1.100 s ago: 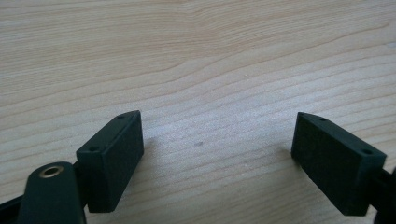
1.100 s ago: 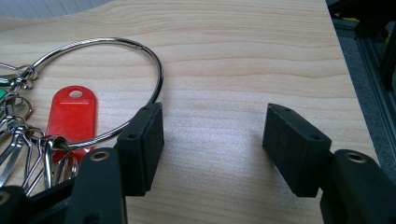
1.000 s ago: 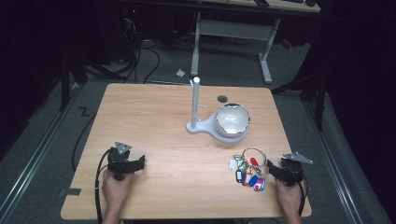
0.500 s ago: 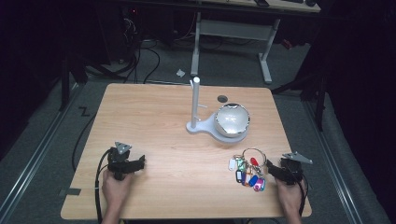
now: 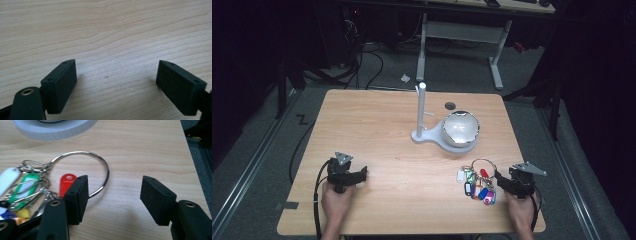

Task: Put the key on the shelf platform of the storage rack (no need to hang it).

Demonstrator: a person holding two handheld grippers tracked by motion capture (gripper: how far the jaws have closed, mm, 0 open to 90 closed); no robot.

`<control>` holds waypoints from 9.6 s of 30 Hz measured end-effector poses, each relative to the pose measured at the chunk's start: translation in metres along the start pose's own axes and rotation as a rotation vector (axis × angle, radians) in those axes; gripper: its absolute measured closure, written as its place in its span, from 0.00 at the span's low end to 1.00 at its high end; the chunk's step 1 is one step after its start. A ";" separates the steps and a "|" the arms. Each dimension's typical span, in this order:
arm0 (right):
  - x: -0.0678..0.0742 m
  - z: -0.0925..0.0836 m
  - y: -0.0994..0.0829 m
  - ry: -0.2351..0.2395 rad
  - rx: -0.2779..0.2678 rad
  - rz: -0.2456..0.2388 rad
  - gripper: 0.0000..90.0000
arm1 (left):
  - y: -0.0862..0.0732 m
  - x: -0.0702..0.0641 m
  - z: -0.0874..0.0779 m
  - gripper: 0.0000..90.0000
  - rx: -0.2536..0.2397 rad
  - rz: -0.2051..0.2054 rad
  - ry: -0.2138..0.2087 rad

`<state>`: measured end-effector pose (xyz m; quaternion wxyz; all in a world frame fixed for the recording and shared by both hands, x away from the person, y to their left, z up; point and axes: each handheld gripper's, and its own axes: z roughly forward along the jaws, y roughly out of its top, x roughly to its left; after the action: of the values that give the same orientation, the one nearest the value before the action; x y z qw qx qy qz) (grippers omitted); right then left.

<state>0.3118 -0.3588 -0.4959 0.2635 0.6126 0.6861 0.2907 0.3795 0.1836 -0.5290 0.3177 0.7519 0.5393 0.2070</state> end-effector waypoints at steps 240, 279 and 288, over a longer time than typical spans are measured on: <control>0.070 0.036 0.228 0.233 -0.068 -0.229 0.97 | 0.000 0.000 0.000 0.19 0.000 0.001 -0.003; 0.073 0.077 0.186 0.285 0.100 -0.269 0.96 | 0.000 0.000 0.000 0.19 0.000 0.001 -0.003; 0.069 0.080 0.183 0.288 0.106 -0.247 0.88 | 0.000 0.000 0.000 0.19 0.000 0.002 -0.003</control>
<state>0.4874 -0.2694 -0.4193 0.1637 0.4887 0.8011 0.3045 0.3795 0.1841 -0.5289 0.3182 0.7526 0.5383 0.2063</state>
